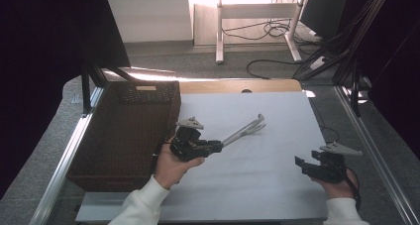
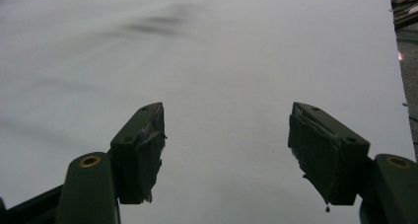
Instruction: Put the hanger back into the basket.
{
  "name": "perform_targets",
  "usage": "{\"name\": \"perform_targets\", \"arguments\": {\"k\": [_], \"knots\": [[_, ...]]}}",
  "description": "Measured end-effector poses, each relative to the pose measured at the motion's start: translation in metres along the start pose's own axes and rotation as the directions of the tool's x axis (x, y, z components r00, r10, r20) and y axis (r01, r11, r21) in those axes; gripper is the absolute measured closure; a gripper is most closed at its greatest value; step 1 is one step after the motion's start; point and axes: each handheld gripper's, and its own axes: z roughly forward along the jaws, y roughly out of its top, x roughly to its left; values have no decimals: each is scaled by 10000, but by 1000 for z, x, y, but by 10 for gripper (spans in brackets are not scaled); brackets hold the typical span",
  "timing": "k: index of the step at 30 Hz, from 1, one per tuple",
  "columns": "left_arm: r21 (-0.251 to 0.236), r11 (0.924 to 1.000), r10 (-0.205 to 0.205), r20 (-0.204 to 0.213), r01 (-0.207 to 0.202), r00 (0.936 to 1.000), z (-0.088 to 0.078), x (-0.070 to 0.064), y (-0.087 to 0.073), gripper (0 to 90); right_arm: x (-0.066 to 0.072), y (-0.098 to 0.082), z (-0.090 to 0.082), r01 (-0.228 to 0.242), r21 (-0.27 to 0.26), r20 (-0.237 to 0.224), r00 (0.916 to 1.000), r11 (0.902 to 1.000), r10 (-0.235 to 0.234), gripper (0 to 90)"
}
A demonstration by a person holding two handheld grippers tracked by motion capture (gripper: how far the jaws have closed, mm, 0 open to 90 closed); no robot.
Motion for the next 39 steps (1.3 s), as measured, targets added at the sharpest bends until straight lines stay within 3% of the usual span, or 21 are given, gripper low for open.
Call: {"name": "perform_targets", "arguments": {"k": [13, 24, 39], "knots": [[-814, 9965, 193, 133, -182, 9997, -29, -7, 16, 822, 0, 0, 0, 7, 11, 31, 10000, 10000, -7, 303], [-1206, 9912, 512, -246, -538, 9984, -53, -6, 30, 822, -1, 0, 1, 17, 1, 49, 10000, 10000, -17, 303], [-1678, 9844, 410, -724, -527, 9965, -88, 8, 27, 822, -1, -1, 1, 31, 22, 75, 10000, 10000, -31, 302]]}}
